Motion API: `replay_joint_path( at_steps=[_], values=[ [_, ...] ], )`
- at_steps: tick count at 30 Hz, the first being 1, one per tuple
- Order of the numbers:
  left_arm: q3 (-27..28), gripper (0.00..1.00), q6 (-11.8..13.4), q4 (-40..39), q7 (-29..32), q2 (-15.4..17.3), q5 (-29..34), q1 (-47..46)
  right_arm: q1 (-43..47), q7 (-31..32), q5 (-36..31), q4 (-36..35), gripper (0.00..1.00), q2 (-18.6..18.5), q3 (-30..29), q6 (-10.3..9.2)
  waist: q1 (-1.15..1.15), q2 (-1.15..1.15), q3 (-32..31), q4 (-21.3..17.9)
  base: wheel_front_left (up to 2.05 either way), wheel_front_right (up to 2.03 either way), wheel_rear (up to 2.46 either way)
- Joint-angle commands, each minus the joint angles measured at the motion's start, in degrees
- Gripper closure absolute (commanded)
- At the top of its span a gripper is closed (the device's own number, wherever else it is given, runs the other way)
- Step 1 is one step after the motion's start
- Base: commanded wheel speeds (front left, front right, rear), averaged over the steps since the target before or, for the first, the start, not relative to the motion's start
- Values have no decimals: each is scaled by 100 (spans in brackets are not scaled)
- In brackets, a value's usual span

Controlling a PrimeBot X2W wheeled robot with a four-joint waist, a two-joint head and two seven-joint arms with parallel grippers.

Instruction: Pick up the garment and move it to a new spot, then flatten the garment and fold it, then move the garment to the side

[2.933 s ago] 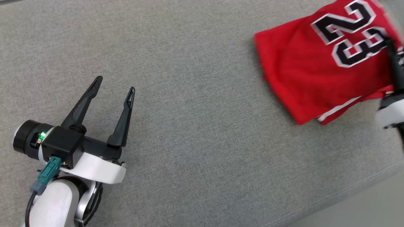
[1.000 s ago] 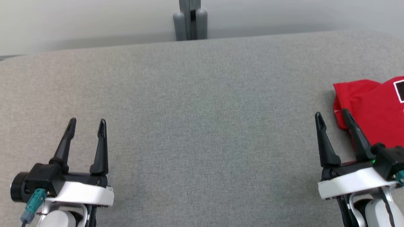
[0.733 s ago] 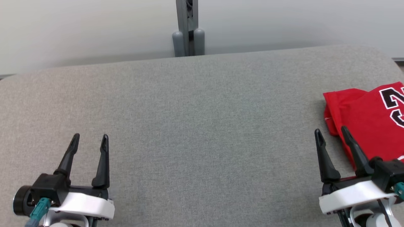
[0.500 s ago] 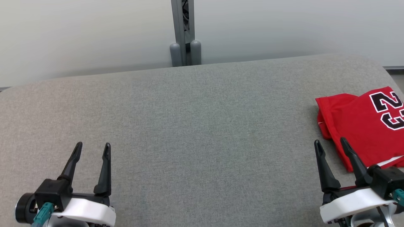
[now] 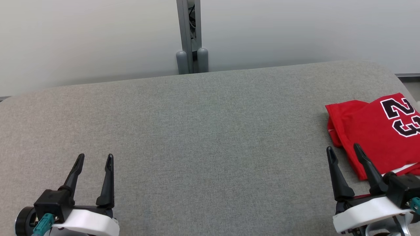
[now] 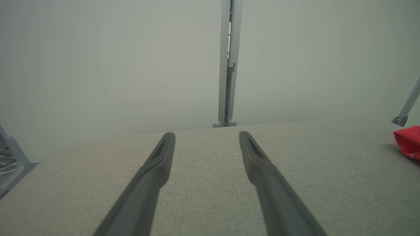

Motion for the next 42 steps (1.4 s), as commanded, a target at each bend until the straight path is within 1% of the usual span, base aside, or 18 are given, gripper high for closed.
replay_joint_path(
  at_steps=[1,36,37,42],
  values=[
    [13,0,15,-16,1,41,-18,26,67,1,40,-9,0,-26,8,1,0,0,-4,0,0,0,0],
    [-89,0,71,161,-106,61,-174,-134,23,-37,239,-87,0,-26,66,1,0,0,13,9,0,0,0],
    [-90,100,41,143,-81,12,-137,-27,12,-46,226,-56,100,0,87,0,0,0,13,8,0,0,0],
    [-151,100,18,314,-70,-125,-184,90,109,-30,286,144,100,56,128,0,0,0,13,9,0,0,0]
  ],
)
